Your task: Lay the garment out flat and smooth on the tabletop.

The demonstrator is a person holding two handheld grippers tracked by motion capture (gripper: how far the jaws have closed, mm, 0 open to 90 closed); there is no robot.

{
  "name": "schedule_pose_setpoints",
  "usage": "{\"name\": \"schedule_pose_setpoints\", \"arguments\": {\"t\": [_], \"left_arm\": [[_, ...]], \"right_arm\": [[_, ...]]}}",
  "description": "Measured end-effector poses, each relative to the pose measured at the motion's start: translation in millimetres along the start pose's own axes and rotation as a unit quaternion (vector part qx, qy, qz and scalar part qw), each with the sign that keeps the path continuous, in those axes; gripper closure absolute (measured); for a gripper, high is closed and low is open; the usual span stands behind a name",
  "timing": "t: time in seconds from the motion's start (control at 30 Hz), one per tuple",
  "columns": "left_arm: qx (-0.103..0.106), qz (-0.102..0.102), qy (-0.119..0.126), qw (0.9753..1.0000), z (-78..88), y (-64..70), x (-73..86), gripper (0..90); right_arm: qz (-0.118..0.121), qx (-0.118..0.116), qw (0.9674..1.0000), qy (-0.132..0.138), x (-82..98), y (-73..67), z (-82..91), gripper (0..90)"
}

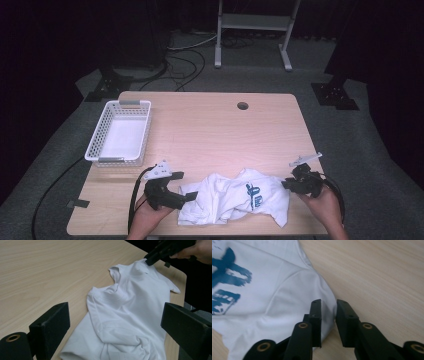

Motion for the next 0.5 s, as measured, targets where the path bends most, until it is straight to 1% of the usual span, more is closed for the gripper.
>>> {"name": "schedule_pose_setpoints", "arguments": {"t": [0.03,0.1,0.13,0.2,0.27,0.3,0.37,0.43,0.5], "left_arm": [[0.002,-0.001,-0.004,1.0,-1.3,0.9,0.8,7.7],[0.004,-0.003,-0.009,0.9999,-4.4,2.9,2.3,7.7],[0.006,-0.004,-0.012,0.9999,-6.0,3.9,2.9,7.7],[0.006,-0.007,-0.019,0.9998,-9.1,5.2,4.2,8.1],[0.005,-0.009,-0.023,0.9997,-11.3,6.1,4.2,8.1],[0.007,-0.01,-0.025,0.9996,-12.1,7.0,3.7,8.4],[0.002,-0.02,-0.031,0.9993,-13.7,7.2,2.4,12.4],[0.0,-0.021,-0.033,0.9993,-16.4,7.9,0.3,13.4],[-0.006,-0.026,-0.038,0.9989,-20.3,7.7,-1.2,15.5]], "right_arm": [[-0.002,-0.009,0.9999,0.01,-2.8,-2.5,1.3,71.1],[-0.009,-0.034,0.999,0.027,-9.9,-8.5,3.6,66.5],[-0.008,-0.042,0.9986,0.031,-13.2,-10.9,4.1,63.8],[-0.002,-0.052,0.9978,0.042,-20.8,-14.2,4.5,60.3],[0.006,-0.071,0.996,0.054,-28.2,-18.7,2.8,54.9],[0.005,-0.079,0.9951,0.059,-31.4,-20.4,1.1,54.5],[0.006,-0.1,0.9929,0.063,-36.8,-25.0,-4.5,52.9],[0.014,-0.103,0.9928,0.06,-40.8,-26.7,-12.6,52.1],[0.016,-0.114,0.9917,0.058,-44.7,-27.9,-21.0,50.7]]}}
Point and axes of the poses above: each handheld gripper's, and its own axes: z roughly backward along the jaws, x roughly out of its underside, y roughly to its right, the point moved 9 cm from there along -z, roughly forward along the jaws, and after that the axes turned 6 degrees about -x, right-handed, at the moved point
